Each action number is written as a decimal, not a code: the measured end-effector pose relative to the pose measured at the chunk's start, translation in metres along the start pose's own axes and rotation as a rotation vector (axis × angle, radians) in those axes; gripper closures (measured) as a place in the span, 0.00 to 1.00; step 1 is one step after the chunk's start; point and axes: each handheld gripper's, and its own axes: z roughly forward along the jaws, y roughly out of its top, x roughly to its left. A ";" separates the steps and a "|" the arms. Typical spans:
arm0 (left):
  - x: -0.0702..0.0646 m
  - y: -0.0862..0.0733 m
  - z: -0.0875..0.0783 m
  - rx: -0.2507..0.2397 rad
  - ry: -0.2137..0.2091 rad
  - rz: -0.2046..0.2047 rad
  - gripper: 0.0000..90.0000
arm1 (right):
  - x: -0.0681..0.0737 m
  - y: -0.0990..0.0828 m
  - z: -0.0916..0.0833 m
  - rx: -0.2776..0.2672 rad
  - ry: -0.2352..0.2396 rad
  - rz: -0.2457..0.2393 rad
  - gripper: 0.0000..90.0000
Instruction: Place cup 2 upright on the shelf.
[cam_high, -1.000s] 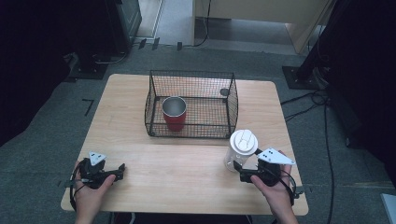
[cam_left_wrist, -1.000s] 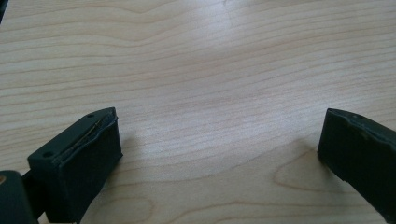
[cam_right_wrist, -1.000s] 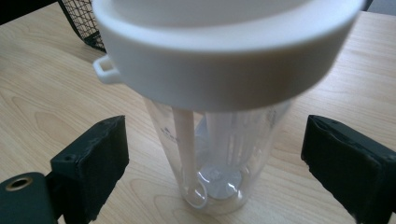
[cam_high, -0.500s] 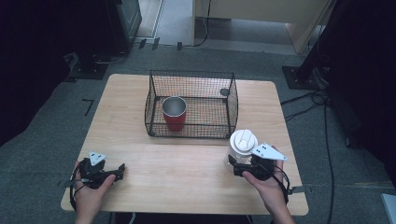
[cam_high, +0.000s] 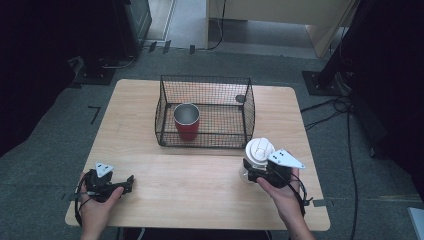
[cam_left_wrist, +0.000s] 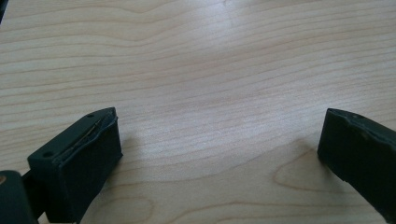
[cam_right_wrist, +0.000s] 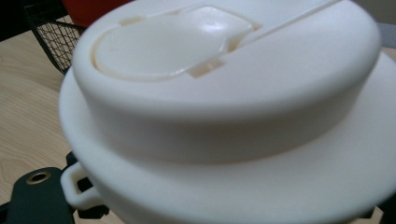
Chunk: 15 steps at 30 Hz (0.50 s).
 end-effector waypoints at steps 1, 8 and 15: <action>0.000 0.000 0.000 0.000 0.000 0.000 0.00 | 0.000 0.000 0.000 -0.007 0.003 -0.004 0.16; 0.000 0.000 0.000 -0.001 0.000 -0.001 0.00 | 0.003 -0.001 0.001 -0.032 0.002 -0.022 0.17; 0.000 0.000 0.000 0.000 0.000 -0.001 0.00 | 0.003 -0.002 -0.001 -0.056 0.022 -0.005 0.17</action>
